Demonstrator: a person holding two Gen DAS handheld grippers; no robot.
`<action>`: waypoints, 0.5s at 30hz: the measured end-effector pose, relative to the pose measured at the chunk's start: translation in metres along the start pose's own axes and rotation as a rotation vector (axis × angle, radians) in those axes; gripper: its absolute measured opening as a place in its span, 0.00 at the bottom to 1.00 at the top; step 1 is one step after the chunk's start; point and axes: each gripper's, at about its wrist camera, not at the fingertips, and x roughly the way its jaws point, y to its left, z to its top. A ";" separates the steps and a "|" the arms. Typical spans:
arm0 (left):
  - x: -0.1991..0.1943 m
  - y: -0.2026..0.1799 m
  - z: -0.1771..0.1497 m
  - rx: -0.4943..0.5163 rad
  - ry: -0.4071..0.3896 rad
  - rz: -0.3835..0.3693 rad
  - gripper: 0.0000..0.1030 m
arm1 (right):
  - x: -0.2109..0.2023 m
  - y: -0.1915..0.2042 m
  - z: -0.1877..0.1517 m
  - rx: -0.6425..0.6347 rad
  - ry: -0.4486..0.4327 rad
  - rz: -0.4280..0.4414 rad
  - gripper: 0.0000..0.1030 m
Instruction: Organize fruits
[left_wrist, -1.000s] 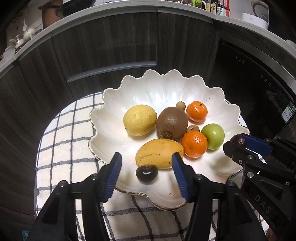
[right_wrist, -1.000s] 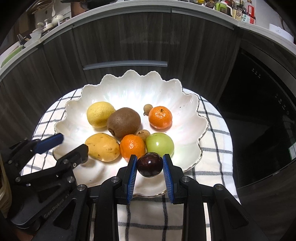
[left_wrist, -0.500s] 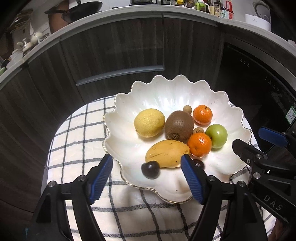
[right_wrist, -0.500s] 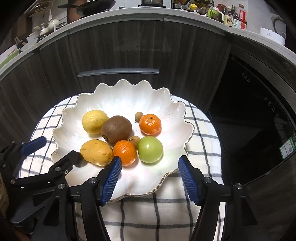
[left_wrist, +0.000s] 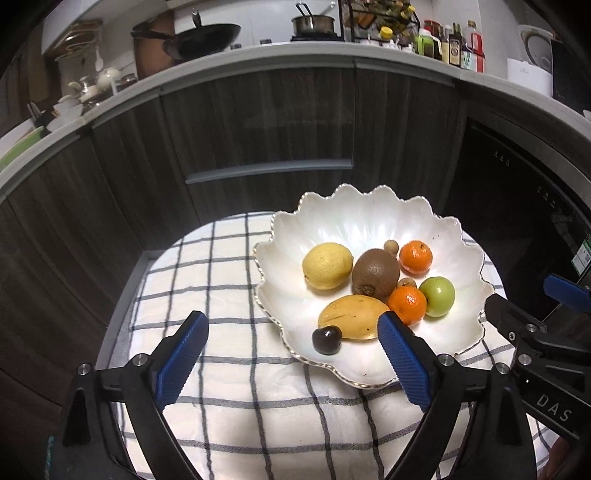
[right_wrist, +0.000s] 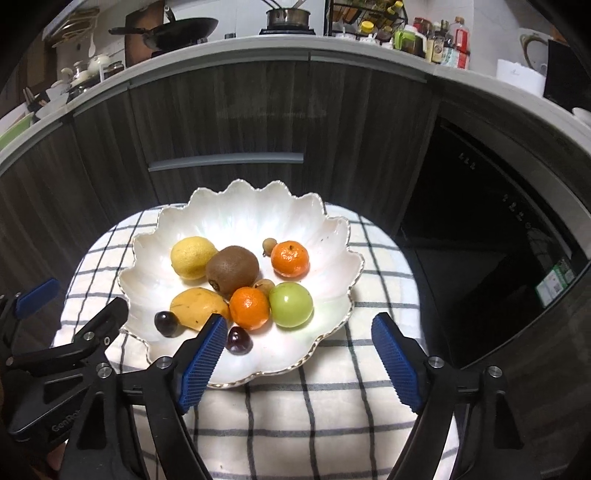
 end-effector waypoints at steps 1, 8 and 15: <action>-0.002 0.001 0.000 -0.004 -0.004 0.004 0.95 | -0.004 0.000 0.000 0.002 -0.006 0.000 0.83; -0.027 0.008 -0.003 -0.028 -0.026 0.020 0.99 | -0.028 0.001 -0.003 0.025 -0.028 0.006 0.84; -0.049 0.012 -0.009 -0.047 -0.047 0.034 1.00 | -0.047 -0.001 -0.011 0.050 -0.038 0.006 0.84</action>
